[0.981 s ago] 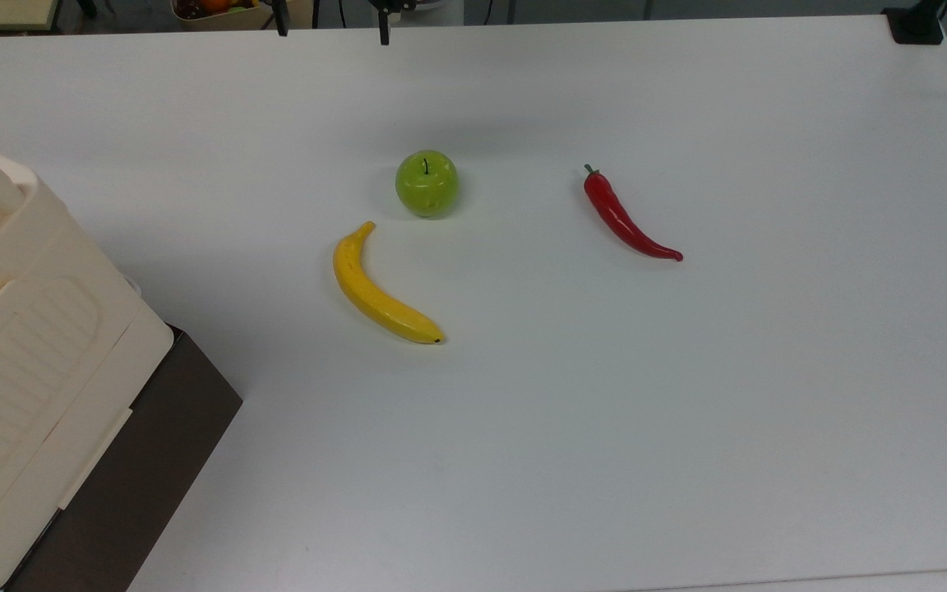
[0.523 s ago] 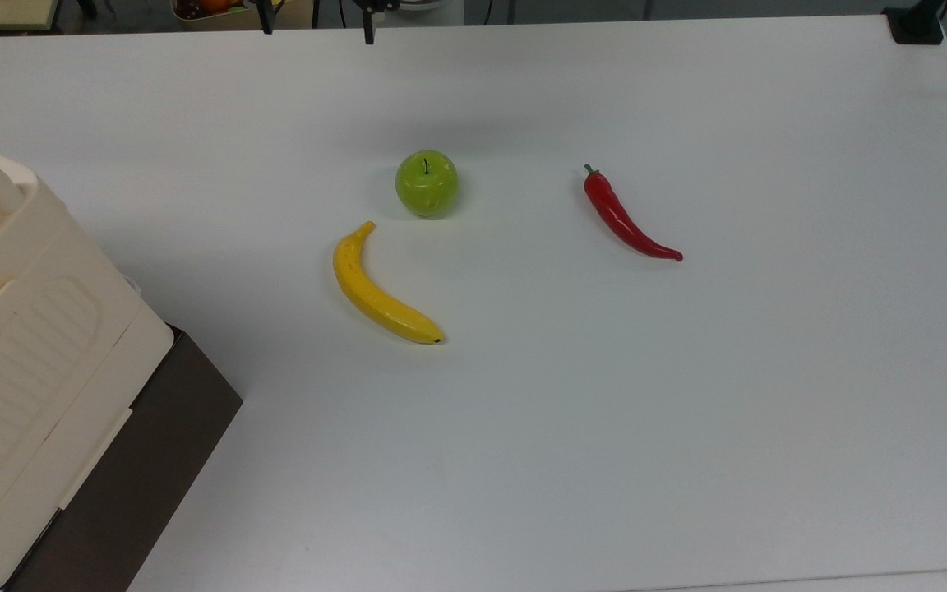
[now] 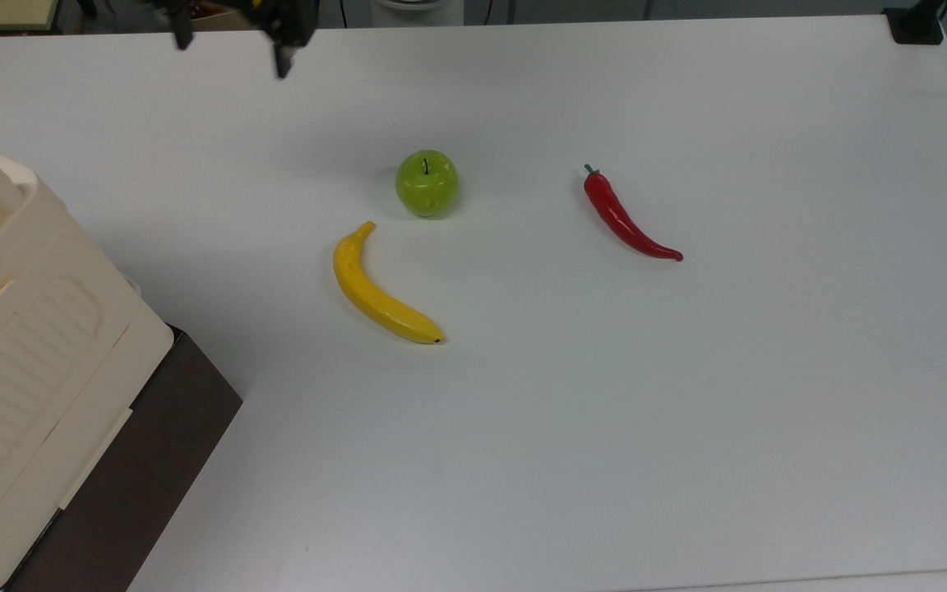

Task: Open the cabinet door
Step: 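Move the gripper toward the edge of the cream cabinet door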

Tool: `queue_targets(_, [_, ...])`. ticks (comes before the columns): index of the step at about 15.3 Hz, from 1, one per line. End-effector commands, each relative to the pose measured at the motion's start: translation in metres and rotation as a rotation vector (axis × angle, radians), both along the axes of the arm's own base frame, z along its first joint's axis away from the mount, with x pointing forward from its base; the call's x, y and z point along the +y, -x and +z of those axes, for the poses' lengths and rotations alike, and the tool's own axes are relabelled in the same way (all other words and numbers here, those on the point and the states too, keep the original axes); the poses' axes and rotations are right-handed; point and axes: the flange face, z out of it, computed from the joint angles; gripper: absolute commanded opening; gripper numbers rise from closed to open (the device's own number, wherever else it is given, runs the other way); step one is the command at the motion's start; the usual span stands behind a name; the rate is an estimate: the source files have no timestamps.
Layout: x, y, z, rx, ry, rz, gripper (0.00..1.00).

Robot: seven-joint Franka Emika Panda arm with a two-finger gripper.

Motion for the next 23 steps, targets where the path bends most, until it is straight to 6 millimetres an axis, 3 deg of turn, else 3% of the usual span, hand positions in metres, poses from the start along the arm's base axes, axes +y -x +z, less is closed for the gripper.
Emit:
queue_targets(1, [-0.019,-0.023,0.0,-0.11,0.071,-0.114,1.0])
queue_targets(7, [-0.06,-0.052,-0.011,-0.298,0.104,-0.165,1.0])
queue_targets(13, [-0.062,-0.076,-0.02,-0.457,0.101,-0.169,0.97])
queue_targets(18, [-0.051,-0.093,-0.031,-0.546,0.1,-0.132,0.97])
queue_targets(22, [-0.048,-0.098,-0.032,-0.598,0.09,-0.139,0.96])
queue_targets(23, [-0.048,-0.099,-0.033,-0.597,0.088,-0.141,0.92])
